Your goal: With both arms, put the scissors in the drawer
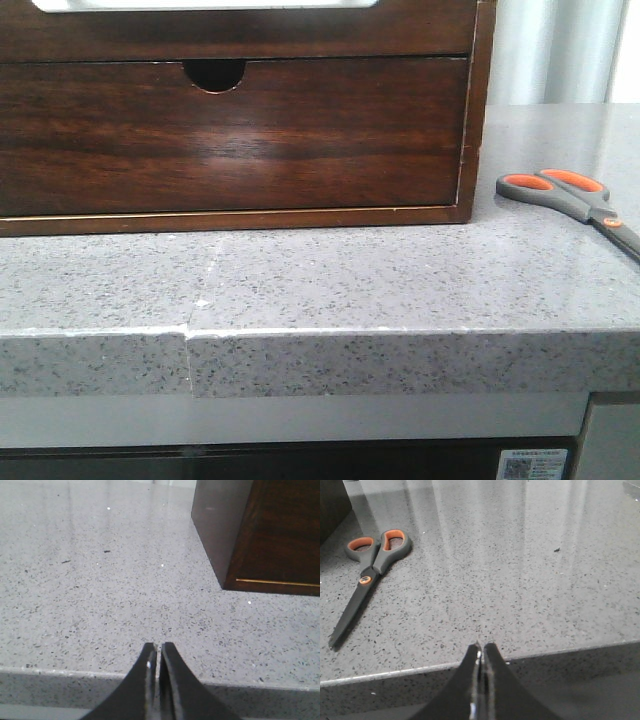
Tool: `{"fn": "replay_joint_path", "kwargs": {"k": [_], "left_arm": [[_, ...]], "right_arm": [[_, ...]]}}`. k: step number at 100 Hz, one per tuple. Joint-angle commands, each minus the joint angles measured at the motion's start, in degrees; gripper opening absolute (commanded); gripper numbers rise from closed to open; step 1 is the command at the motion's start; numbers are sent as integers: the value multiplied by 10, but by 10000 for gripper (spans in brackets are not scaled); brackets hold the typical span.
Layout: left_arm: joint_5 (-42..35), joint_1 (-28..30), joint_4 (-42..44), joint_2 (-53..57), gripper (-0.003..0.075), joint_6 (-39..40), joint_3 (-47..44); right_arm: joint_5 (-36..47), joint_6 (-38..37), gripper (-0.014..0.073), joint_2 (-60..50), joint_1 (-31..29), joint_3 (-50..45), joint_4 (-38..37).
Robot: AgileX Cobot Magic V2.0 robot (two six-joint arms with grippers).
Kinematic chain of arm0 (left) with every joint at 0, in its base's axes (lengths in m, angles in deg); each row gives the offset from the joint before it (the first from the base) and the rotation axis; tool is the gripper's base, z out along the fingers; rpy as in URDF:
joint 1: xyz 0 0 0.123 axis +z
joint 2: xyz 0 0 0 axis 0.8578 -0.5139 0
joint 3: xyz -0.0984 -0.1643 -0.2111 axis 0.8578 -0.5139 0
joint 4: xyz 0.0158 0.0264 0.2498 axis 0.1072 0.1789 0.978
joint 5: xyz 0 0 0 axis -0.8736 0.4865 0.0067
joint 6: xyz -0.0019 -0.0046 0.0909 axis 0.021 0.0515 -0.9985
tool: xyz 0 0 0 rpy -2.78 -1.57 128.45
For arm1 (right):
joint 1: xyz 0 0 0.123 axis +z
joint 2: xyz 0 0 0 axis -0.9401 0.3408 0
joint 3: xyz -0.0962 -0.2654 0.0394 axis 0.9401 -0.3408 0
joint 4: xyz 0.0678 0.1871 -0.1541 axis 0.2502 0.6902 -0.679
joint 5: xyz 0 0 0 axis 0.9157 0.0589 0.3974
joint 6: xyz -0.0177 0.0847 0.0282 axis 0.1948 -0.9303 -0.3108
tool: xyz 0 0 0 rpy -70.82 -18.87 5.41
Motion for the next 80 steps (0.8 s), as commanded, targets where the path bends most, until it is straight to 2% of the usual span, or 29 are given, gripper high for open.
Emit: {"fn": "replay_joint_path", "kwargs": {"k": [1, 17, 43, 80], "left_arm": [[-51, 2, 0, 16, -22, 1, -11], [-51, 2, -7, 16, -22, 1, -11], [-53, 2, -16, 16, -22, 1, -11], [-77, 2, -15, 16, -22, 1, -11]], "right_arm": [[7, 7, -41, -12, -2, -16, -32], [7, 7, -41, -12, -2, -16, -80], [21, 7, -41, -12, -2, -16, -82], [185, 7, -41, -12, -2, -16, -82]]}}
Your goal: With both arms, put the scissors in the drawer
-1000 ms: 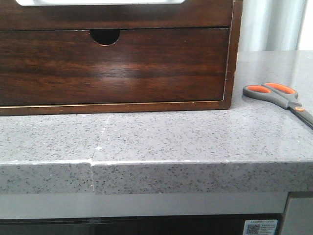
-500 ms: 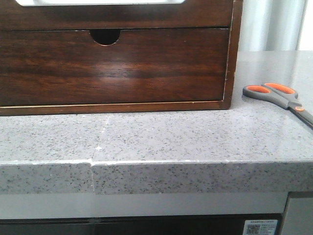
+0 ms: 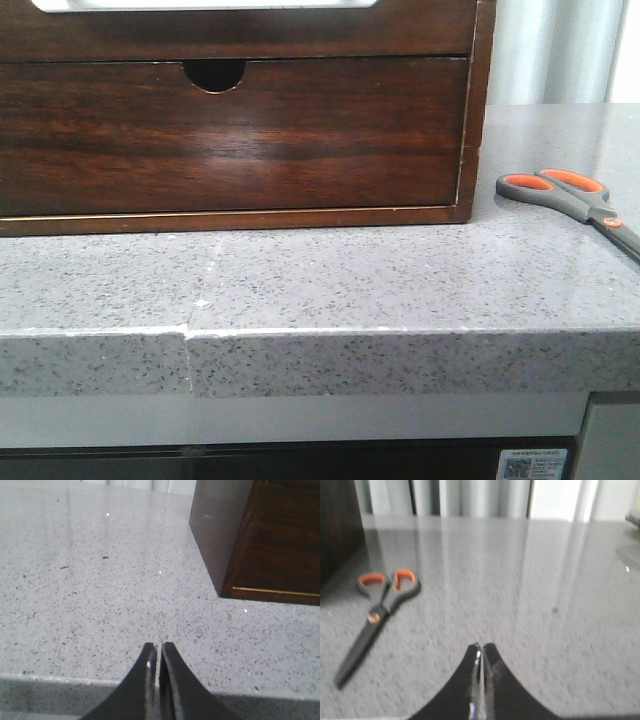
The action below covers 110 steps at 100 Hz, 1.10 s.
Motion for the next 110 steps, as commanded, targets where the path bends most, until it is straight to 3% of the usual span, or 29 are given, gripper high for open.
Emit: {"fn": "replay_joint_path", "kwargs": {"k": [1, 19, 79, 110], "left_arm": [[-62, 2, -5, 16, -22, 1, -11], [-105, 2, -5, 16, -22, 1, -11], [-111, 2, 46, 16, -22, 1, -11], [-189, 2, 67, 16, -22, 2, -9]], "right_arm": [[79, 7, -41, -12, -2, -16, -13], [106, 7, -41, -12, -2, -16, -13], [136, 7, -41, -12, -2, -16, 3], [132, 7, -41, -9, -2, -7, 41]]}}
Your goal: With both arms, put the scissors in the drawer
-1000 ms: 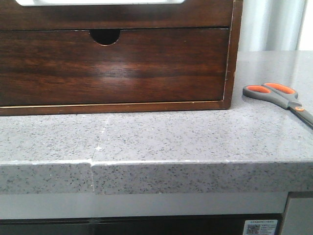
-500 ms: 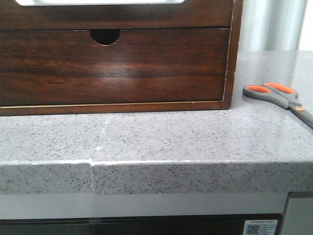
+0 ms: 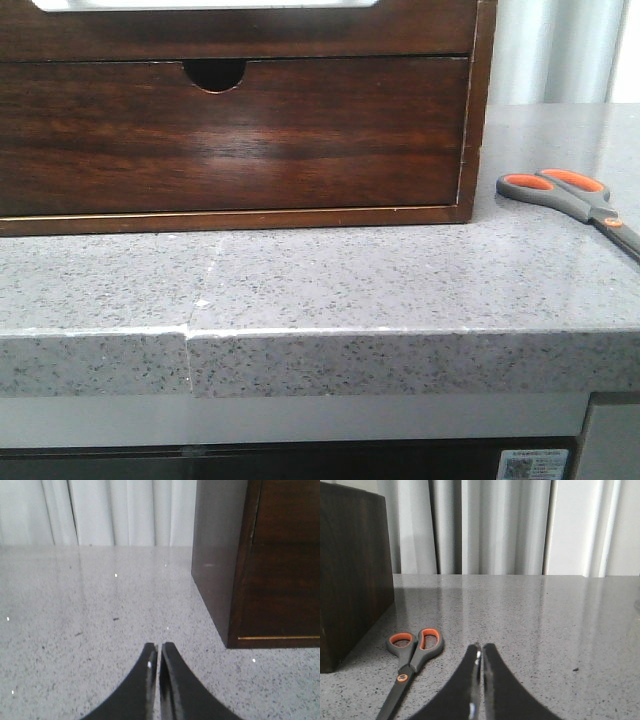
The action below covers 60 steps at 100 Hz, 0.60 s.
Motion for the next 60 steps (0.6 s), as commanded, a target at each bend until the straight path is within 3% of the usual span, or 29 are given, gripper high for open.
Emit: {"fn": "replay_joint_path", "kwargs": {"k": [1, 18, 42, 60], "left_arm": [[-80, 2, -4, 16, -22, 2, -9], [-114, 2, -4, 16, -22, 2, 12], [-15, 2, 2, -11, -22, 2, 109], [-17, 2, 2, -68, -22, 2, 162]], "right_arm": [[35, 7, -41, -8, -2, -5, 17], [-25, 7, -41, 15, -2, 36, 18], [-117, 7, -41, 79, -2, 120, 32], [-177, 7, -41, 138, -1, 164, 55]]}}
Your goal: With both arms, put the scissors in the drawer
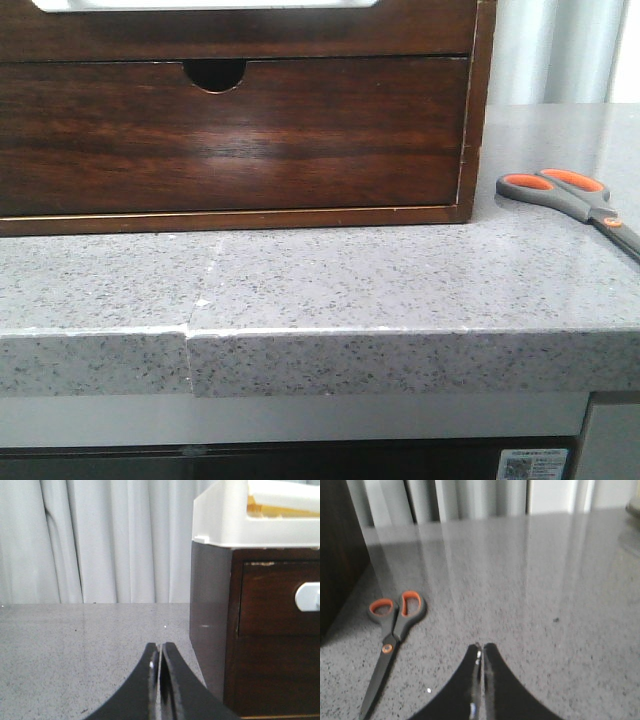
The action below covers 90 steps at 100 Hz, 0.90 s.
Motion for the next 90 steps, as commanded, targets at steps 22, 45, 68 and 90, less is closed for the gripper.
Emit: {"fn": "replay_joint_path", "kwargs": {"k": [22, 45, 68, 90], "left_arm": [[-82, 2, 0, -84, -22, 2, 52], [-93, 2, 1, -92, 60, 1, 52], [-130, 1, -3, -92, 282, 2, 51], [-134, -33, 86, -115, 282, 1, 52]], "right_arm": [[-12, 7, -41, 56, 1, 56, 74], [1, 7, -41, 55, 1, 56, 74], [-6, 7, -41, 55, 1, 55, 74], [-6, 7, -41, 55, 1, 55, 74]]}}
